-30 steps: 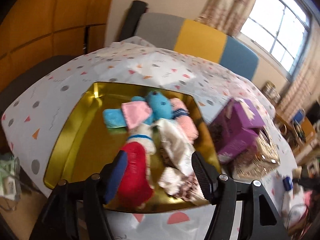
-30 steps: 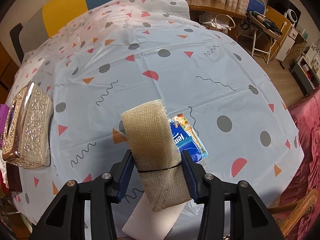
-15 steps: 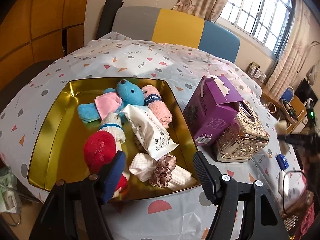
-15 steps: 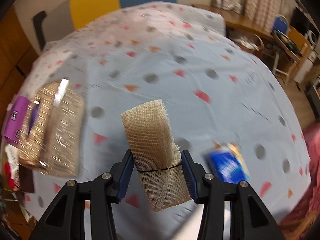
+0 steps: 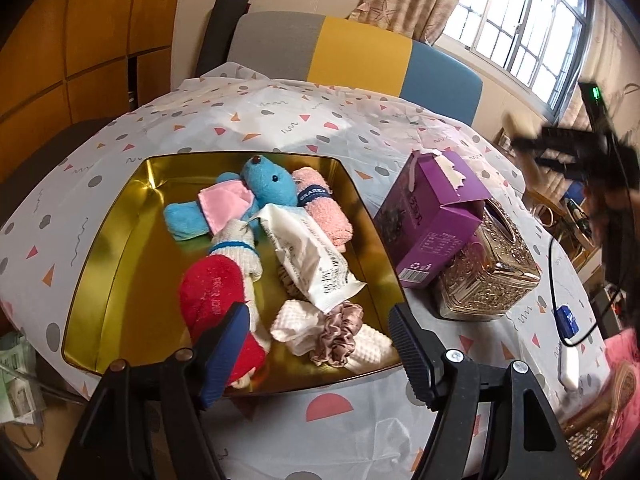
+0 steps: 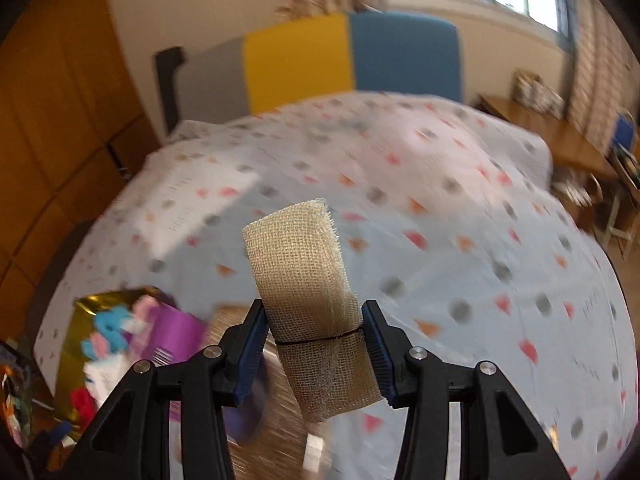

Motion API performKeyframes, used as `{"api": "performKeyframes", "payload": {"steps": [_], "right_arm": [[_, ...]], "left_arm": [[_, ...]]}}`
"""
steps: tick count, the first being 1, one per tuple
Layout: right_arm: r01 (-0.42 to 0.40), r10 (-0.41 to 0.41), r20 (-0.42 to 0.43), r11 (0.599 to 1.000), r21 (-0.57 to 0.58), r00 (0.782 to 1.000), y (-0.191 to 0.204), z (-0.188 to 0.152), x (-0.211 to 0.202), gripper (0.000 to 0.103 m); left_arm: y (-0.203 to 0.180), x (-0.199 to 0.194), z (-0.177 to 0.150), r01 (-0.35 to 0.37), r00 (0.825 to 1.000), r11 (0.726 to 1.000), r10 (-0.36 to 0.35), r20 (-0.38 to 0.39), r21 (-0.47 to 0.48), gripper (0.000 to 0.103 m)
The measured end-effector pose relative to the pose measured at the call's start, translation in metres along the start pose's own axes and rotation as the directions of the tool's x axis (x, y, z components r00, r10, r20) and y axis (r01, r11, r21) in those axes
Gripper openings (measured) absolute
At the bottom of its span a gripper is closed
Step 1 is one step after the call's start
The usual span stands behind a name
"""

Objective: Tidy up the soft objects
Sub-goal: 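Lower the beige mesh roll into the gold tray and open the right gripper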

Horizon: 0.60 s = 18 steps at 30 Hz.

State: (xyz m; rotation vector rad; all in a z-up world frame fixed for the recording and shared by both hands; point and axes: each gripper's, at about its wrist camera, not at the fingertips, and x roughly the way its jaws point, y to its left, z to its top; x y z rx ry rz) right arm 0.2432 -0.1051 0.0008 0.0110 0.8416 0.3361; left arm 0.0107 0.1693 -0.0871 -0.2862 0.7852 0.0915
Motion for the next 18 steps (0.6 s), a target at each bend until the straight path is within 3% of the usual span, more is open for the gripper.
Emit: {"api": "performKeyframes", "payload": {"steps": [6, 11, 15, 18], "right_arm": [[-0.138, 0.141, 0.018, 0.982, -0.13, 0.99, 0.087, 0.015, -0.002, 0.048], [-0.294, 0.279, -0.095, 0.923, -0.248, 0.956, 0.162, -0.01, 0.008, 0.048], [-0.44, 0.376, -0.263, 0.862, -0.251, 0.888, 0.207, -0.051, 0.031, 0.048], [-0.509, 0.421, -0.361, 0.838, -0.196, 0.832, 0.231, -0.078, 0.055, 0.048]], "left_arm": [[0.016, -0.004, -0.001, -0.027, 1.0, 0.999, 0.028, 0.012, -0.035, 0.073], [0.046, -0.014, 0.0, -0.083, 0.995, 0.991, 0.087, 0.038, -0.104, 0.073], [0.069, -0.02, -0.001, -0.127, 0.99, 0.98, 0.135, 0.045, -0.153, 0.073], [0.08, -0.021, -0.003, -0.148, 0.987, 0.972, 0.158, 0.041, -0.182, 0.073]]}}
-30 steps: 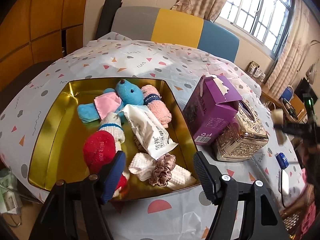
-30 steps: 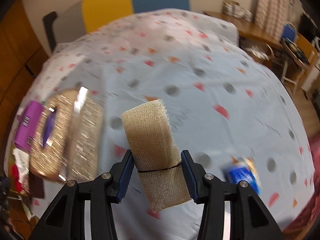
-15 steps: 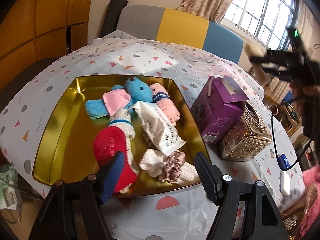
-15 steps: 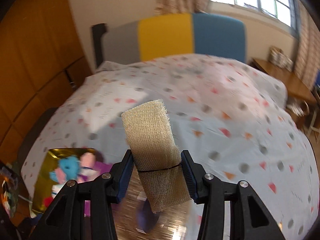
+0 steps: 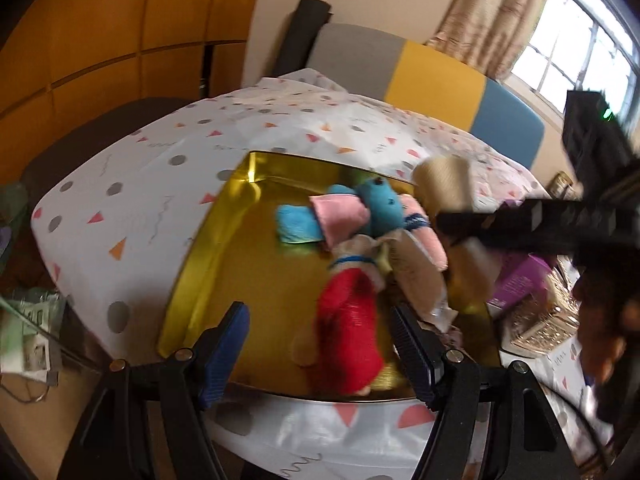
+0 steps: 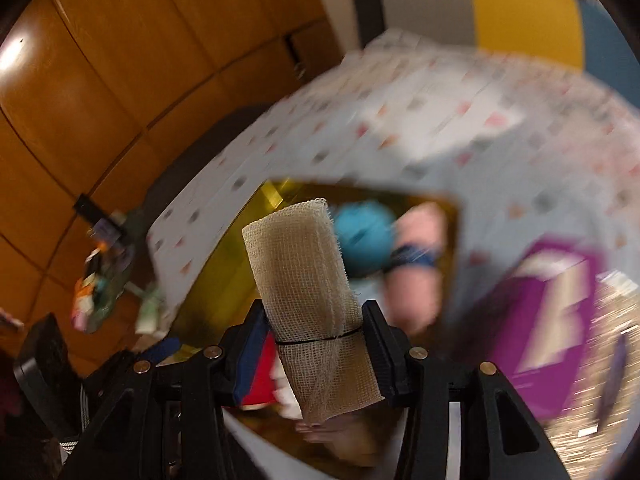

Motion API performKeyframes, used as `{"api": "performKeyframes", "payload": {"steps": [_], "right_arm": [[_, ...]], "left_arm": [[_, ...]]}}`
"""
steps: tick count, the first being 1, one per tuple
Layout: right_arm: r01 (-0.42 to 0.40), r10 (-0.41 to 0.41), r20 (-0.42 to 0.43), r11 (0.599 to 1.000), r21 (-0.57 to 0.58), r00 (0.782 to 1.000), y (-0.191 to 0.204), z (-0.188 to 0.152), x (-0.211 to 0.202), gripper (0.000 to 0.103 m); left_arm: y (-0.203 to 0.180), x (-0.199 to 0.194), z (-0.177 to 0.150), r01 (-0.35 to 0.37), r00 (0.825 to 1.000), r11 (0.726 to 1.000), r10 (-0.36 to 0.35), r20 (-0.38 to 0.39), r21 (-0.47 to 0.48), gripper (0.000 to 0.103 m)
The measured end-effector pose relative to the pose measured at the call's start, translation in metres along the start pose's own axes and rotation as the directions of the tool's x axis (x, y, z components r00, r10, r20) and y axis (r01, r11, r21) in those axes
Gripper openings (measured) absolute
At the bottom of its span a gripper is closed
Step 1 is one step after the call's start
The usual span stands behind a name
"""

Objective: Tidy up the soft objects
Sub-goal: 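Lower the beige mesh roll into the gold tray and open the right gripper, then move both tools past the silver tissue box toward the white sponge and blue tissue pack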

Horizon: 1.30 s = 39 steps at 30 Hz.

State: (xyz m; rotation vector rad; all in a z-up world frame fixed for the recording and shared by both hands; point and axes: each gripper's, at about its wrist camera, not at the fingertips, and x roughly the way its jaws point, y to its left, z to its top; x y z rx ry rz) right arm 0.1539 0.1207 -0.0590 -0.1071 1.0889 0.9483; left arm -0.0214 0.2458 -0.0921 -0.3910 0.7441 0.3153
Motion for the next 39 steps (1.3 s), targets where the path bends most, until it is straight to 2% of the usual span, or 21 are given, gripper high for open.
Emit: {"api": "performKeyframes", "payload": {"steps": [5, 7, 13, 15, 19, 23, 30, 39], "right_arm": [[-0.05, 0.057, -0.082, 0.995, 0.083, 0.995, 0.006, -0.012, 0.052, 0.049], [-0.039, 0.047, -0.092, 0.995, 0.092, 0.995, 0.005, -0.013, 0.063, 0.049], [-0.041, 0.049, -0.081, 0.994, 0.101, 0.996, 0.009, -0.018, 0.065, 0.062], [-0.049, 0.055, -0.055, 0.994, 0.102, 0.997, 0.007, -0.018, 0.053, 0.062], [-0.006, 0.006, 0.002, 0.998, 0.065, 1.0, 0.01, -0.02, 0.027, 0.062], [0.072, -0.075, 0.07, 0.996, 0.043, 0.995, 0.009, -0.029, 0.003, 0.062], [0.157, -0.162, 0.142, 0.986, 0.048, 0.977, -0.005, -0.053, -0.031, 0.062], [0.245, -0.253, 0.195, 0.967, 0.066, 0.948, -0.022, -0.078, -0.063, 0.062]], "left_arm": [[0.0, -0.002, -0.001, 0.0, 1.0, 1.0, 0.0, 0.005, 0.008, 0.073], [-0.004, -0.001, -0.002, 0.004, 1.0, 1.0, -0.004, 0.001, 0.02, 0.073], [-0.012, -0.002, -0.003, 0.011, 1.0, 0.999, -0.011, 0.005, 0.05, 0.073], [-0.015, -0.004, -0.002, 0.01, 1.0, 0.998, -0.01, 0.011, 0.058, 0.073], [-0.019, -0.006, -0.002, 0.011, 1.0, 0.997, -0.012, 0.017, 0.072, 0.074], [-0.025, -0.009, -0.001, 0.015, 1.0, 0.995, -0.017, 0.022, 0.094, 0.074], [-0.041, -0.013, -0.003, 0.029, 0.999, 0.99, -0.033, 0.022, 0.136, 0.074], [-0.061, -0.015, -0.006, 0.053, 0.998, 0.979, -0.056, 0.01, 0.196, 0.074]]}}
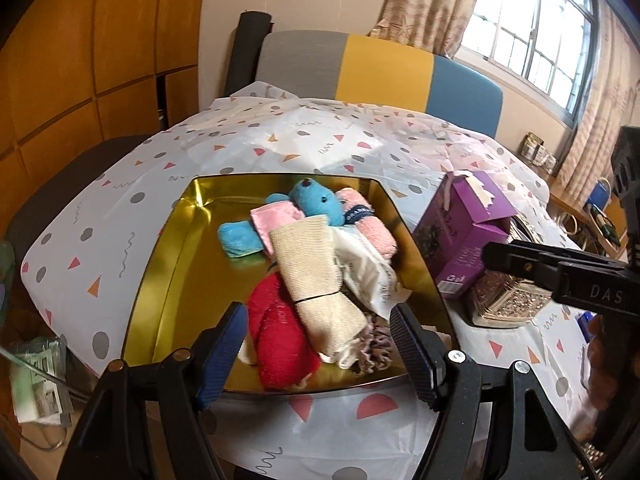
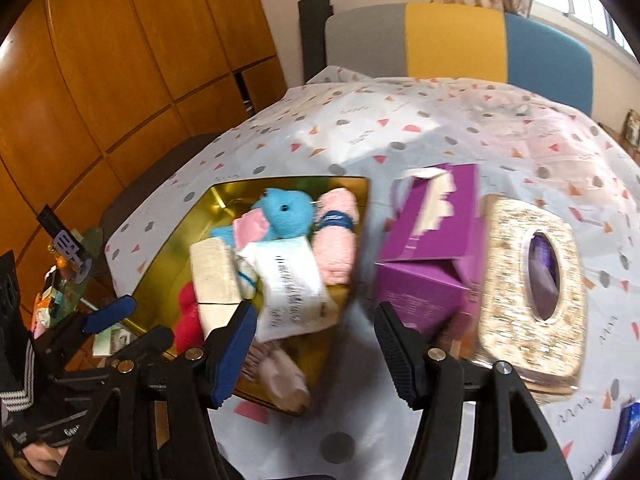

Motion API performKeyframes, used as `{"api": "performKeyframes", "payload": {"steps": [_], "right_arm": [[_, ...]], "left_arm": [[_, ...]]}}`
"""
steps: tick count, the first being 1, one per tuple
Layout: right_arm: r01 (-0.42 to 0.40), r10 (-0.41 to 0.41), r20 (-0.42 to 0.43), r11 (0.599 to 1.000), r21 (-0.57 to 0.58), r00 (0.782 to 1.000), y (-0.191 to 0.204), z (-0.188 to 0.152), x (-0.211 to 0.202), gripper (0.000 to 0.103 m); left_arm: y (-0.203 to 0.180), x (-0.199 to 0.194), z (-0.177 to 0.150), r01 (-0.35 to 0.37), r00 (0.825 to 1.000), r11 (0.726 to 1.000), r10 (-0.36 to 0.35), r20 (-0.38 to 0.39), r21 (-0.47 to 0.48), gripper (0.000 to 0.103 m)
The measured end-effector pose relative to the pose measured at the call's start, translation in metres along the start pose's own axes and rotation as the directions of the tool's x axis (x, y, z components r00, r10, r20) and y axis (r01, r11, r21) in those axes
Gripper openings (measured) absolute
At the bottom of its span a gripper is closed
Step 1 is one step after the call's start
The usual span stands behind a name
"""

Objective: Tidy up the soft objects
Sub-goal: 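Move both tools past the silver tissue box toward the white sponge and blue tissue pack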

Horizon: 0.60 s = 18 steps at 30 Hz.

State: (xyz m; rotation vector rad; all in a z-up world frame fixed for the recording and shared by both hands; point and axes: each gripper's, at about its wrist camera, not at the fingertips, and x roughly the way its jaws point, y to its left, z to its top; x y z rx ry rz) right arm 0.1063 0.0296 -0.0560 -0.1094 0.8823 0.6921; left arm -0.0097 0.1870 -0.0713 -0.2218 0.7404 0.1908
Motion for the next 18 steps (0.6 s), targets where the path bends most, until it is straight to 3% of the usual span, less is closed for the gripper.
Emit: {"api": "performKeyframes", "payload": {"steps": [10, 18], "right_arm": [[0.1, -0.107, 0.043, 0.985, 0.142, 0.993, -0.068, -0.022, -0.042, 0.062], [0.168, -0.18, 0.019, 0.948, 0.27, 0.984, -0.118, -0.052, -0.059, 0.062]], "left_arm": [[-0.032, 0.003, -0.002, 0.045, 0.999, 0.995, -0.043, -0.021, 0.084, 0.074], [-0.055, 0.005, -0.006, 0.077, 0.997, 0.987, -0.072, -0.042, 0.14, 0.074]]}}
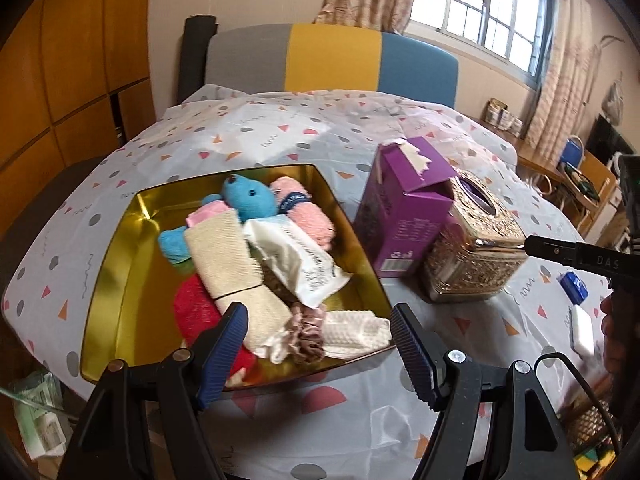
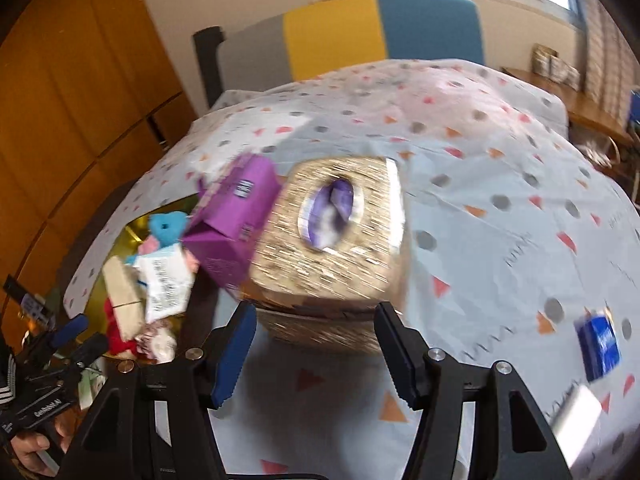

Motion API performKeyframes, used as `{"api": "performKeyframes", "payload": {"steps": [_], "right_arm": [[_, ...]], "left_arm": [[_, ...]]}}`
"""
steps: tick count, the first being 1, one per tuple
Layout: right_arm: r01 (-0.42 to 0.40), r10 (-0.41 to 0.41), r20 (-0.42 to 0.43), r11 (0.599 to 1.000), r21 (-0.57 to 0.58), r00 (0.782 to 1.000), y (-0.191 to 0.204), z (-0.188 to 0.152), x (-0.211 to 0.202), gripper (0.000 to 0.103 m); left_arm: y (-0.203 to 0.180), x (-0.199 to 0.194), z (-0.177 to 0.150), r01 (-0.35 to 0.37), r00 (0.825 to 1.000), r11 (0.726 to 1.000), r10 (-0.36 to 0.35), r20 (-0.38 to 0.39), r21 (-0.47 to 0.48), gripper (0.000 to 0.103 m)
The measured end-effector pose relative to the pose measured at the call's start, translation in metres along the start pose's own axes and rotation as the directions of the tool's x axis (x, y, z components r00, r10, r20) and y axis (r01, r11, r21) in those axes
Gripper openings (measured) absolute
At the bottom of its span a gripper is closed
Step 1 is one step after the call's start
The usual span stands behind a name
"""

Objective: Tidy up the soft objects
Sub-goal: 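Move both tools past the silver tissue box toward the white sponge and blue tissue pack, then grasp the white sponge with the left gripper while the right grasps the blue Tempo tissue pack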

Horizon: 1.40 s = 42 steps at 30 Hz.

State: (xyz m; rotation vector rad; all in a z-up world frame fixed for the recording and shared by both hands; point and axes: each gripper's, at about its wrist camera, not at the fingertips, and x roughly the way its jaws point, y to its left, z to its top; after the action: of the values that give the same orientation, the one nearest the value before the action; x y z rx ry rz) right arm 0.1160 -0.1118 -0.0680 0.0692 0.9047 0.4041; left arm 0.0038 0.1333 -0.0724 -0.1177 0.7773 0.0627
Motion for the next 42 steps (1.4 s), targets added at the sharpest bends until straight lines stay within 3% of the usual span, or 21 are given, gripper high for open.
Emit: {"api": "performKeyframes", "payload": {"steps": [17, 27, 36, 42], "right_arm": [[0.161, -0.168, 0.016, 0.963, 0.216, 0.986, -0.097, -0.025, -0.045, 0.062], [0.244, -0.288, 0.034, 0.863, 0.442, 0.957, -0.174, -0.044, -0.092, 0.062], [0.254, -0.341, 0.078, 0.817, 0.518, 0.937, -0.207, -0.06, -0.12, 0.062], [0.236, -0.352, 0.114, 0.8, 0.551, 0.929, -0.218, -0.07, -0.135, 0.062]], "left_arm": [[-0.04, 0.011, 0.002, 0.089, 0.996, 0.991, -0.086, -0.031, 0.098, 0.074], [-0.087, 0.021, 0.002, 0.183, 0.982, 0.96, -0.169, -0.08, 0.212, 0.074], [-0.14, 0.029, 0.006, 0.259, 0.965, 0.914, -0.234, -0.115, 0.313, 0.074], [-0.198, 0.037, 0.011, 0.36, 0.933, 0.846, -0.324, -0.157, 0.394, 0.074]]}}
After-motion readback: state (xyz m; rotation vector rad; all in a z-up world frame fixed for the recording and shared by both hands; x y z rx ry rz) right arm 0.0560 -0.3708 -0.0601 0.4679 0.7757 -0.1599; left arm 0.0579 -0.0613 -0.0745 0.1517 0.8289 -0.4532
